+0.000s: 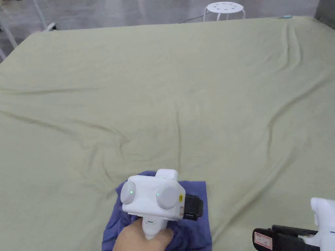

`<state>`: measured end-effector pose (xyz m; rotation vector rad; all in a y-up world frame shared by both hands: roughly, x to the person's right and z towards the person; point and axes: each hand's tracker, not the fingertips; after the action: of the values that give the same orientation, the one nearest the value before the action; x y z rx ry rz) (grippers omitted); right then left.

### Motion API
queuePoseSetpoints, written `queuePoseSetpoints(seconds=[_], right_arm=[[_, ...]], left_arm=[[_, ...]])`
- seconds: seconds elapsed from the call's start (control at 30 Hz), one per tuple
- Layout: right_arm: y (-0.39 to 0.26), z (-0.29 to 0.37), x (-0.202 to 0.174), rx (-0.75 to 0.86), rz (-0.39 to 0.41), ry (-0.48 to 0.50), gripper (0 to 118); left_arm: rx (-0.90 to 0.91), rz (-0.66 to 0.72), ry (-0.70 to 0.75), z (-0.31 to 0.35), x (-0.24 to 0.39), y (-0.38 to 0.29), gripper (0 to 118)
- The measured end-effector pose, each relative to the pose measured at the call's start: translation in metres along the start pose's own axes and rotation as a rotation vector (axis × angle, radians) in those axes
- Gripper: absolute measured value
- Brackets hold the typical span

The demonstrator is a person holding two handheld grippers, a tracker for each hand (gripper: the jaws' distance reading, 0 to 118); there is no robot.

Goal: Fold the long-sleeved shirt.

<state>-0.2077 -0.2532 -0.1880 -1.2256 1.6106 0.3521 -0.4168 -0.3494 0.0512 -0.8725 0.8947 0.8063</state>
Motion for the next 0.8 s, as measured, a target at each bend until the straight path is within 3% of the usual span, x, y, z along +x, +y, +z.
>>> queuePoseSetpoints(seconds=[0.1,0.27,0.37,0.4,0.43,0.47,0.5,0.53,0.6,0.73,0.8], right_arm=[[-0.002,0.003,0.010,0.007,-0.013,0.017,0],[-0.002,0.001,0.025,0.033,-0.096,0.084,0],[-0.001,0.000,0.030,0.038,-0.119,0.124,0],[-0.001,-0.001,0.030,0.038,-0.121,0.131,0],[-0.001,-0.001,0.030,0.037,-0.122,0.136,0],[-0.001,-0.001,0.029,0.036,-0.118,0.137,0],[-0.001,-0.002,0.029,0.037,-0.113,0.138,0],[-0.001,-0.001,0.029,0.038,-0.111,0.139,0],[-0.002,0.000,0.030,0.040,-0.112,0.145,0],[-0.007,0.004,0.034,0.041,-0.132,0.151,0],[-0.009,0.008,0.034,0.042,-0.134,0.142,0]], left_arm=[[-0.008,0.110,-0.100,0.034,-0.007,0.000,118],[0.222,0.373,-0.384,0.109,-0.062,0.002,118],[0.292,0.441,-0.375,0.148,-0.090,0.001,118],[0.296,0.431,-0.305,0.159,-0.078,0.002,108],[0.297,0.389,-0.211,0.164,-0.077,0.003,86],[0.280,0.335,-0.088,0.165,-0.072,0.004,47],[0.257,0.294,0.013,0.158,-0.064,0.004,0],[0.217,0.247,0.130,0.139,-0.084,0.010,0],[0.110,0.140,0.208,0.105,-0.075,0.013,0],[-0.114,0.123,0.160,0.021,-0.037,-0.007,0],[-0.138,0.138,0.114,0.004,-0.018,-0.015,0]])
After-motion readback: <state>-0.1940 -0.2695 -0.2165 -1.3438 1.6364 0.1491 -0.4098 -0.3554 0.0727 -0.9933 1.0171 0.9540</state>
